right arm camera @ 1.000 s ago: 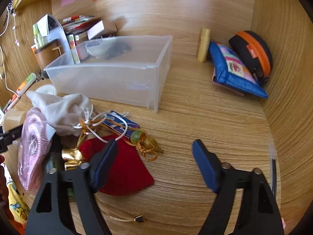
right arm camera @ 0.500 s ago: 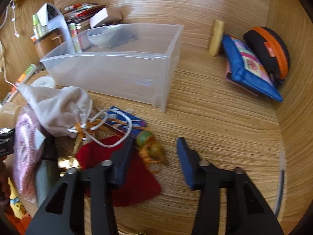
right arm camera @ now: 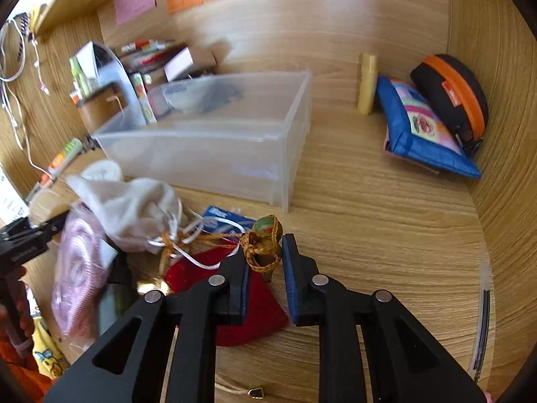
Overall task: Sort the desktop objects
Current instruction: 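Carry the cup and bell over the clear bin and open both tools to drop them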
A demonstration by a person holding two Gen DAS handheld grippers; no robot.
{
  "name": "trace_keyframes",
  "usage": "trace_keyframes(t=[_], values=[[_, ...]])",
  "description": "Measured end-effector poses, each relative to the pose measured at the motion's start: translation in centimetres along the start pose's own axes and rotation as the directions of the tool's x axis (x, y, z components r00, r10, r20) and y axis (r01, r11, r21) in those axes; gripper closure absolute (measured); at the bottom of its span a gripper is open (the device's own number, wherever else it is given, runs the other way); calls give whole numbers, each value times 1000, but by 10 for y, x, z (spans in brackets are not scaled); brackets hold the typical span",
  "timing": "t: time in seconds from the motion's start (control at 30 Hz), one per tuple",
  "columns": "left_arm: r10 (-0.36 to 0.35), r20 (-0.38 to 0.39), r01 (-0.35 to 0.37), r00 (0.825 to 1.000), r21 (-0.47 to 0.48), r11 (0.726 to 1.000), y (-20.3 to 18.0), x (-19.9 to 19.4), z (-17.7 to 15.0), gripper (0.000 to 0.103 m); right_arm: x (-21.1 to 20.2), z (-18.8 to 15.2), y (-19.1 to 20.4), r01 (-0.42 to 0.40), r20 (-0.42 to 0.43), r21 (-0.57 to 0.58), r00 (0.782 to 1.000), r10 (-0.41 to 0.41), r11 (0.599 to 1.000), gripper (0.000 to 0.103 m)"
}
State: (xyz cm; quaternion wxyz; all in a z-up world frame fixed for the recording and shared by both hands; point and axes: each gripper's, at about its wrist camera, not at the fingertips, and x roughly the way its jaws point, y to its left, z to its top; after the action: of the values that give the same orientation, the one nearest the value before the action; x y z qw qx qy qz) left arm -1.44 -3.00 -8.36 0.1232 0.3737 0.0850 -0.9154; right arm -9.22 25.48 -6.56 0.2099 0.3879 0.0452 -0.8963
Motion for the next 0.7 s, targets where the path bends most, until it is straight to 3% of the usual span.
trace_keyframes(t=[0.17, 0.37, 0.7], values=[[6, 17, -6, 1000, -11, 1000, 4, -5, 2, 35, -14, 10, 4, -12, 49, 5, 999, 12, 1000, 88], [-78, 29, 80, 997, -45, 996, 11, -12, 10, 37, -27, 23, 12, -45, 109, -2, 993, 45, 999, 88], [-71, 70, 74, 995, -33, 997, 13, -23, 25, 37, -41, 46, 27, -74, 185, -29, 980, 78, 997, 88]])
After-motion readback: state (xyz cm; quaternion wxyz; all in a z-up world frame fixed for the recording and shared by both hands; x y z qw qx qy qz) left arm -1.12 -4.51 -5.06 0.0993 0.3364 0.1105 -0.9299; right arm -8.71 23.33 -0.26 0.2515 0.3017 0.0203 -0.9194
